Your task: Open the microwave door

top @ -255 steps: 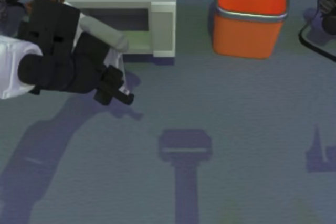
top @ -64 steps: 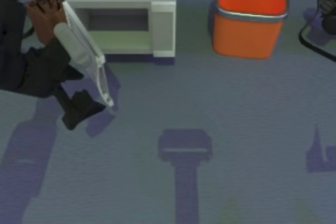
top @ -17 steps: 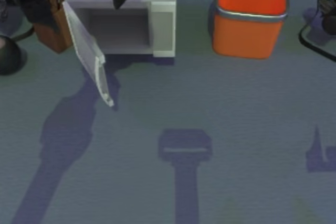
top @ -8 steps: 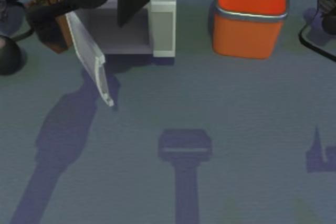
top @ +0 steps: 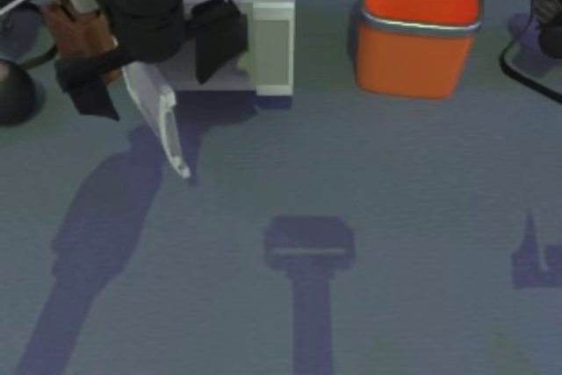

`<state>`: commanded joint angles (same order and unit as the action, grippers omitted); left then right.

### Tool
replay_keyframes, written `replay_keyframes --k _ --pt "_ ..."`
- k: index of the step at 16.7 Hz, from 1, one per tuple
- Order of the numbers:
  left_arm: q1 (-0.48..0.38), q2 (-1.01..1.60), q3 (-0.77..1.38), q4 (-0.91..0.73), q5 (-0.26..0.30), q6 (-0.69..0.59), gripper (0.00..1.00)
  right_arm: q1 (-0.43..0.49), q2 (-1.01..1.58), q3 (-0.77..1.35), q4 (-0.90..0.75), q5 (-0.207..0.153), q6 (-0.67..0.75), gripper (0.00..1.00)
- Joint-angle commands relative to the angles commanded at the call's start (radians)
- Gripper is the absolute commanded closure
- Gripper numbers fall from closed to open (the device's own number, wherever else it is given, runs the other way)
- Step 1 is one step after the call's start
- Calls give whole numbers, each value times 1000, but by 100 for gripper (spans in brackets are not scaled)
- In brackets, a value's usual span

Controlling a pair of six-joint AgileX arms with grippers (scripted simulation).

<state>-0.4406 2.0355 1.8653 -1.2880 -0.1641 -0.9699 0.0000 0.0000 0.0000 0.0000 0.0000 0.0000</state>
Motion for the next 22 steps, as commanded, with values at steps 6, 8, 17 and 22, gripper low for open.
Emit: replay_keyframes --k 6,8,17,22 --pt "0 0 0 0 0 0 23 0 0 0 0 0 0 0" --pt "0 0 0 0 0 0 38 0 0 0 0 0 0 0" --pt "0 0 0 0 0 0 100 0 0 0 0 0 0 0" --pt "0 0 0 0 0 0 100 0 0 0 0 0 0 0"
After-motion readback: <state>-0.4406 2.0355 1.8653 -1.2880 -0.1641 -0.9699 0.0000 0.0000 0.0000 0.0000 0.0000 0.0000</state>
